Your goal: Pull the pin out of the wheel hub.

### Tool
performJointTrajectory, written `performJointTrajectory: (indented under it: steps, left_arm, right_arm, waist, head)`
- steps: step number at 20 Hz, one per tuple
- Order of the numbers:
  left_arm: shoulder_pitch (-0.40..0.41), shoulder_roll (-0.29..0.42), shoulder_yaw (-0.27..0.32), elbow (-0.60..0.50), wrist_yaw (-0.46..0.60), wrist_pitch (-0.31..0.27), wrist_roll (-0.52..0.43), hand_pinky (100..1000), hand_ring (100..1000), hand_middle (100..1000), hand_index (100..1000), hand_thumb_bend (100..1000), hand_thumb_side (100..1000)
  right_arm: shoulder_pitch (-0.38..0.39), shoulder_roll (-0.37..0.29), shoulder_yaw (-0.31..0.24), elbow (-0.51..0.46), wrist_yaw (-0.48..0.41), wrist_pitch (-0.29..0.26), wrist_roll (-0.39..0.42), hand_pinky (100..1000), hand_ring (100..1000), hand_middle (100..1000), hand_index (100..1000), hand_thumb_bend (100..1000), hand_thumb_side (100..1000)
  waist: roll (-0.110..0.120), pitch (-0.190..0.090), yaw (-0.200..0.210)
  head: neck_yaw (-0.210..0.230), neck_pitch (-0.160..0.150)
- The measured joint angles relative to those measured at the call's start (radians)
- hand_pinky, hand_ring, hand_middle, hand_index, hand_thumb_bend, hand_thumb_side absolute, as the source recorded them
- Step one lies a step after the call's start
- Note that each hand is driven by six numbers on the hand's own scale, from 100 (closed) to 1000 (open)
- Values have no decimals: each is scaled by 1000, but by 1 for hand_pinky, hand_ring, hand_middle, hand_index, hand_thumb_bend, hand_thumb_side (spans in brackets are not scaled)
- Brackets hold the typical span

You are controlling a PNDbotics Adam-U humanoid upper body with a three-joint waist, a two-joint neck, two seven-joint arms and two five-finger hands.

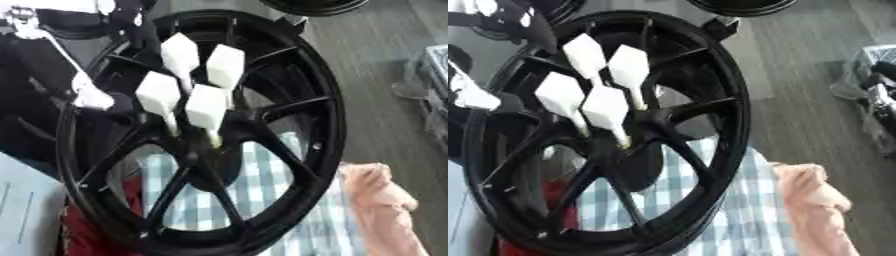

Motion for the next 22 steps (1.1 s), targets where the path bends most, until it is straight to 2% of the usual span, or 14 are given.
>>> performJointTrajectory:
  steps: [6, 7, 10, 11, 22]
  left_arm:
    - [-7, -13, -11, 34, -6, -16, -2, 744, 771, 774, 814, 434, 199]
    - [-7, -13, -11, 36, -6, -17, -1, 713, 719, 701, 781, 421, 186]
    - [-7, -16, -23, 46, -2, -24, -2, 713, 719, 701, 781, 421, 186]
    - [-7, -19, -27, 48, -1, -25, -2, 705, 692, 664, 775, 416, 208]
    - [-6, -38, -42, 79, 12, -26, -1, 688, 683, 662, 784, 388, 269]
  right_arm:
    - [0, 0, 1, 0, 0, 0, 0, 732, 809, 868, 860, 100, 488]
    - [0, 0, 1, 0, 0, 0, 0, 732, 810, 868, 860, 100, 489]
    - [-1, 0, 1, 0, 0, 2, -2, 732, 810, 868, 860, 100, 489]
    - [-1, 0, 1, 0, 0, 2, -2, 732, 810, 868, 860, 100, 489]
    - [-4, 0, 1, 0, 2, 6, -8, 732, 810, 868, 861, 100, 486]
  waist:
    - [0, 0, 0]
    - [0, 0, 0]
    - [0, 0, -1]
    - [0, 0, -2]
    - [-2, 0, -4]
  head:
    - [0, 0]
    - [0, 0]
    - [0, 1]
    - [-1, 1]
    - [-1, 5]
